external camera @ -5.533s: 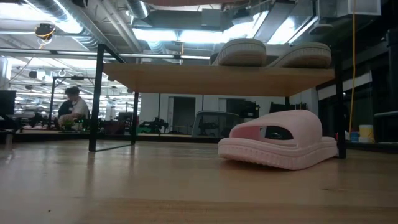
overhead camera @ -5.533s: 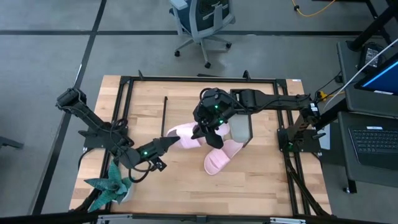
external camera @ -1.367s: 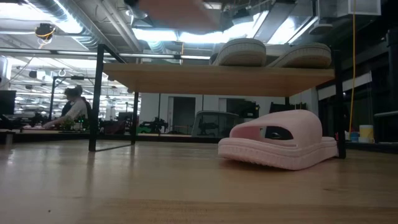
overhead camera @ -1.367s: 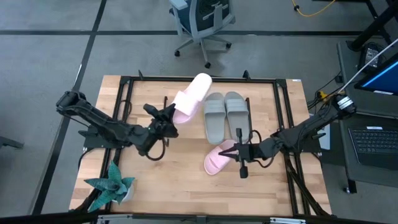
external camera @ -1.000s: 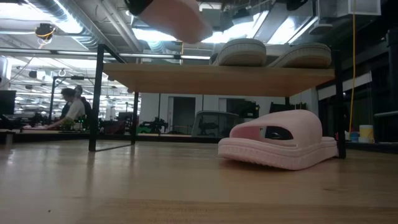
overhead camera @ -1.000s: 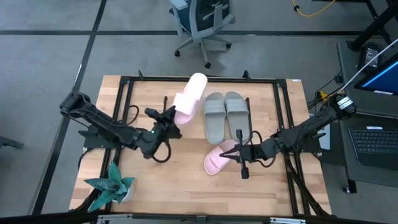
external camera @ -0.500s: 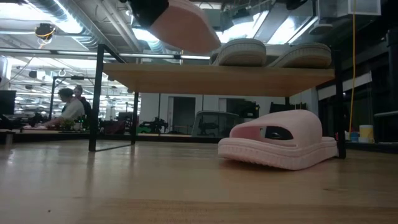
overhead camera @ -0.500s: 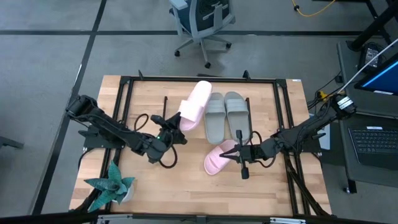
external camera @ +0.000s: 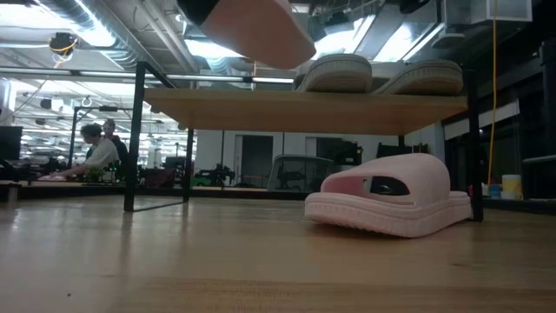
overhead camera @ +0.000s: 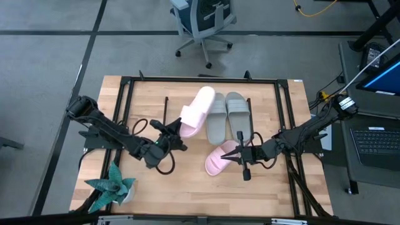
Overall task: Pick and place slides into the shelf
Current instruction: Put the left pink slide on the shelf
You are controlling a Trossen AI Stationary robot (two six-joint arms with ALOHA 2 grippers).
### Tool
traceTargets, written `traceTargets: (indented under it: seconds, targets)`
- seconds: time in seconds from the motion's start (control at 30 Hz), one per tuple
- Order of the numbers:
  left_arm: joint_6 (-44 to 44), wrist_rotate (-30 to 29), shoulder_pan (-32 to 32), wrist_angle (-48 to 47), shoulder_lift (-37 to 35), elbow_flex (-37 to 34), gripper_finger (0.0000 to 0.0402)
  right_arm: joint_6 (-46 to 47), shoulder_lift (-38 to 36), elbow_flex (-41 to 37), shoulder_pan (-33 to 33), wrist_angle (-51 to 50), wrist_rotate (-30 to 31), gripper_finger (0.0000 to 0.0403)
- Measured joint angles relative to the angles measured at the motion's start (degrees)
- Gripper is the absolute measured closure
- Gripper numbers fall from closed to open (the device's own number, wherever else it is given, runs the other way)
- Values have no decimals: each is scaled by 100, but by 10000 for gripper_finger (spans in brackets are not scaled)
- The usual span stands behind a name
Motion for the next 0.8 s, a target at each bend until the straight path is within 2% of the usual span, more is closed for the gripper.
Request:
traceTargets:
  seconds: [0.17,0.4,0.57,0.7,0.8]
  targets:
    - [-276,-3,-160,-8,0,0,401,-10,2,0,0,0,-2,399]
    - [-601,0,-484,-11,0,-2,401,-13,2,0,136,4,-9,381]
    - [-857,-3,-669,-13,0,-2,401,-12,2,0,227,17,-7,388]
    - [-842,2,-756,-26,0,-2,401,-12,2,0,271,17,-9,398]
    - [-486,0,-695,-40,-2,-2,401,7,2,0,271,16,-9,396]
